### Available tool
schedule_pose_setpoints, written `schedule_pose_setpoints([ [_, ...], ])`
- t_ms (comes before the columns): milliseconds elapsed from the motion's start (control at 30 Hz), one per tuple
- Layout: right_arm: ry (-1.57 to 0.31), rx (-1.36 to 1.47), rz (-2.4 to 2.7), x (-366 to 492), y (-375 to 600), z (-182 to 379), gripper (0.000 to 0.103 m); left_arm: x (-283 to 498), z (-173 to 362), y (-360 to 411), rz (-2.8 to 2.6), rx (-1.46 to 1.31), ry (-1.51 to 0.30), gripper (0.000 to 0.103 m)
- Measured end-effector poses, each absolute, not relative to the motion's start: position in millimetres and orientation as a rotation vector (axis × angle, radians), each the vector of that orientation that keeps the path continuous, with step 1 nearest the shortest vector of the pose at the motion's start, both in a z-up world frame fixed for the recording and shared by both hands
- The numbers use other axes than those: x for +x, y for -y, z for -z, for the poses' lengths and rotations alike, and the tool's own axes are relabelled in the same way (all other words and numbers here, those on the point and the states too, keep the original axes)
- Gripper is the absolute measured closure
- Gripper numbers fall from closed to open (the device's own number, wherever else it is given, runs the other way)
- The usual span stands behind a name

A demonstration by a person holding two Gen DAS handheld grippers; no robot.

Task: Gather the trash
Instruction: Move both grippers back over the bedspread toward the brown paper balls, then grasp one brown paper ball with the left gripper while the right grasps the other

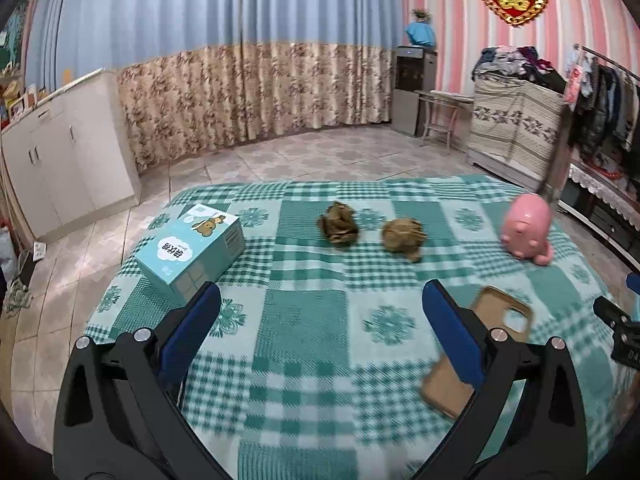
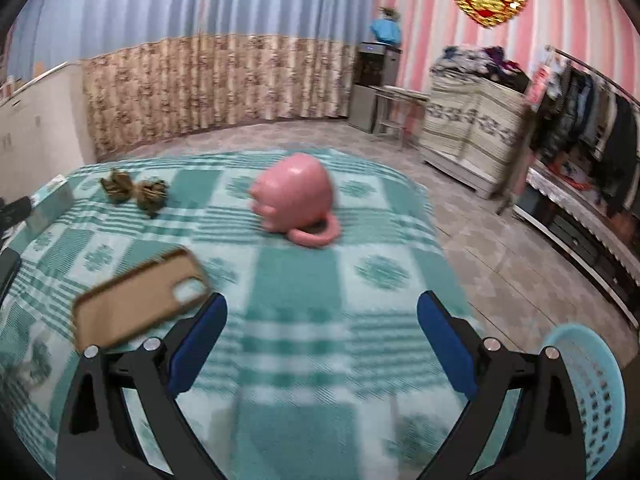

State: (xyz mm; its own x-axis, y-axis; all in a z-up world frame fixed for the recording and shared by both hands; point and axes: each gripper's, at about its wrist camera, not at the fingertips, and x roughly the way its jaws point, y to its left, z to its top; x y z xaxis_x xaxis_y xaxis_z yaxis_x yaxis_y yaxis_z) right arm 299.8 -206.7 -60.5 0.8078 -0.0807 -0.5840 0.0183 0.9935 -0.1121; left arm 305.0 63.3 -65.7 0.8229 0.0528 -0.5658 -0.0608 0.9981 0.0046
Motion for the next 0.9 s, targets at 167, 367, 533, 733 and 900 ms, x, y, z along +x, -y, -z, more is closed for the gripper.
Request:
schedule_pose_setpoints([
  [167,-0.633,-0.133,0.017,321,184,67,0.009,351,81,-68,-0.076,-0.015,-0.668,0.006],
  [367,-0.643,-0.113,-0.005,346,185,69,0.009,408,94,-57,-0.049,-0.013,-0.699,0.01],
  [533,-0.659,-0.098,-0.014,365,186,74,0.009,451,109,-54,-0.048,-0.018,-0.75,0.023],
  [733,-0.67,-0.106,-0.036,381,179,72,0.009,474,120,-55,-0.006,-0.03,-0.796,0.062],
  [900,-0.669,-0.123,-0.075,394,158,70,0.009,449,111,-53,-0.014,0.029,-0.749,0.066],
])
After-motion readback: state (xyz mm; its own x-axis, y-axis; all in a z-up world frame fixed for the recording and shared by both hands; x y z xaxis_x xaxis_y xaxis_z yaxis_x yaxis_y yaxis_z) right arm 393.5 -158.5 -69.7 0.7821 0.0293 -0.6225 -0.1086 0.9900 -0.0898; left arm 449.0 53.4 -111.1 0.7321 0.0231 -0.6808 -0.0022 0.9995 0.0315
